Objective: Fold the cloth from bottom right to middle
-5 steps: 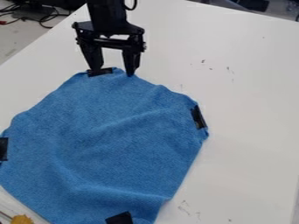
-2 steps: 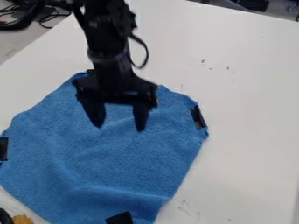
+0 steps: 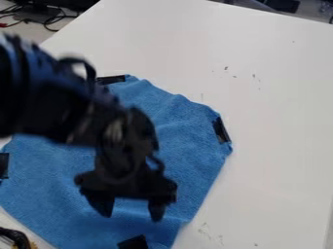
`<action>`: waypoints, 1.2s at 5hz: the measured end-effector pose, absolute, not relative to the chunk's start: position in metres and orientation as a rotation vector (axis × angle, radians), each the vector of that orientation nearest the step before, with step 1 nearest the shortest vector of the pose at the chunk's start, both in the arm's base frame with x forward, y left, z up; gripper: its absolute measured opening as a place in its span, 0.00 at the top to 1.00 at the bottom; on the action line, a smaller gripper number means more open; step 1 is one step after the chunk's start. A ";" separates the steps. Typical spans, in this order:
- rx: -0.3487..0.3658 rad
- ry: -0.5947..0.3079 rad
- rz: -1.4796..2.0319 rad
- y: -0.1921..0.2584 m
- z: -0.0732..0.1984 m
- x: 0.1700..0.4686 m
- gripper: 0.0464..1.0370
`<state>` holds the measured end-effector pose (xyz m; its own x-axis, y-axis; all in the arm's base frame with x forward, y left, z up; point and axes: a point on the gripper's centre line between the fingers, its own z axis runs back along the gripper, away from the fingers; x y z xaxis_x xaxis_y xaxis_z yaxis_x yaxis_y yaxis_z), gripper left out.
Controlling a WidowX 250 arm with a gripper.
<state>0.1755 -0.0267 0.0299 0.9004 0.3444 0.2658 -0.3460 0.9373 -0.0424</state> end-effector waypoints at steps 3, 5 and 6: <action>-0.055 -0.259 0.385 -0.040 0.018 0.170 0.04; -0.128 -0.282 0.452 -0.041 0.006 0.177 0.33; -0.141 -0.315 0.438 -0.043 0.005 0.184 0.63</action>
